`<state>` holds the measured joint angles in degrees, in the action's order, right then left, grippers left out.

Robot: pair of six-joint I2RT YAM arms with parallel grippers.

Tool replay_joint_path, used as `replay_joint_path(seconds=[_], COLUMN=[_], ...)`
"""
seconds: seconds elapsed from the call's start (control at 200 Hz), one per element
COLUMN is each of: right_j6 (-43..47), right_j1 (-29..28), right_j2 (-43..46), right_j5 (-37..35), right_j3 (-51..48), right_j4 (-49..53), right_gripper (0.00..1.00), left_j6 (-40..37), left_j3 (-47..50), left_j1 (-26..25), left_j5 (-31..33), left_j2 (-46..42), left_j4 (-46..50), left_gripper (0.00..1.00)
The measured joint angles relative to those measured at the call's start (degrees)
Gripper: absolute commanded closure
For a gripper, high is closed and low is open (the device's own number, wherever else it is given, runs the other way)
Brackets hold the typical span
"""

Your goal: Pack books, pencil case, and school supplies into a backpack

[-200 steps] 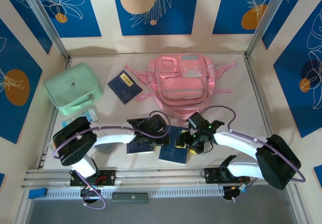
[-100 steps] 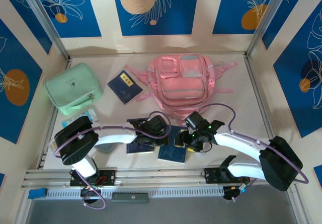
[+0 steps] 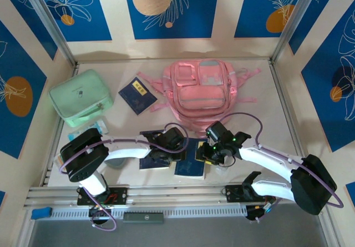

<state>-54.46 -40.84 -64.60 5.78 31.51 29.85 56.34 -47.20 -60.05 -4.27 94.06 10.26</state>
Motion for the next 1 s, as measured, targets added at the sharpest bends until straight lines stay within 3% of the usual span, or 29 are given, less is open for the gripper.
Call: replay_joint_path(seconds=[0.205, 0.335, 0.53, 0.74, 0.885, 1.0], right_j6=[0.2, 0.2, 0.1, 3.2, 6.3, 8.9], right_j1=[1.0, 1.9, 2.3, 3.4, 4.1, 5.6], right_j2=[2.2, 3.5, 9.6, 17.6, 20.0, 19.8], right_j5=[0.7, 1.7, 2.2, 3.9, 5.5, 8.7], right_j3=[-0.2, -0.2, -0.2, 2.0, 8.0, 11.3], right_j4=[-0.1, -0.2, 0.5, 4.9, 6.8, 4.8], right_gripper=[0.93, 1.00, 1.00, 1.00, 1.00, 1.00], left_j6=[0.4, 0.3, -2.6, -7.5, -12.4, -15.4], left_j3=[0.0, 0.0, -0.8, -1.4, -3.5, -3.8], left_j1=[-0.2, -0.2, -0.3, 1.0, 5.7, 10.6], left_j5=[0.3, 0.5, 2.2, 4.0, 3.9, 2.8], left_j2=[0.0, -0.2, -3.1, -15.1, -23.1, -29.6], left_j4=[-0.2, -0.2, 1.8, 4.9, 8.8, 10.4], left_gripper=[0.63, 0.60, 0.51, 0.43, 0.38, 0.28])
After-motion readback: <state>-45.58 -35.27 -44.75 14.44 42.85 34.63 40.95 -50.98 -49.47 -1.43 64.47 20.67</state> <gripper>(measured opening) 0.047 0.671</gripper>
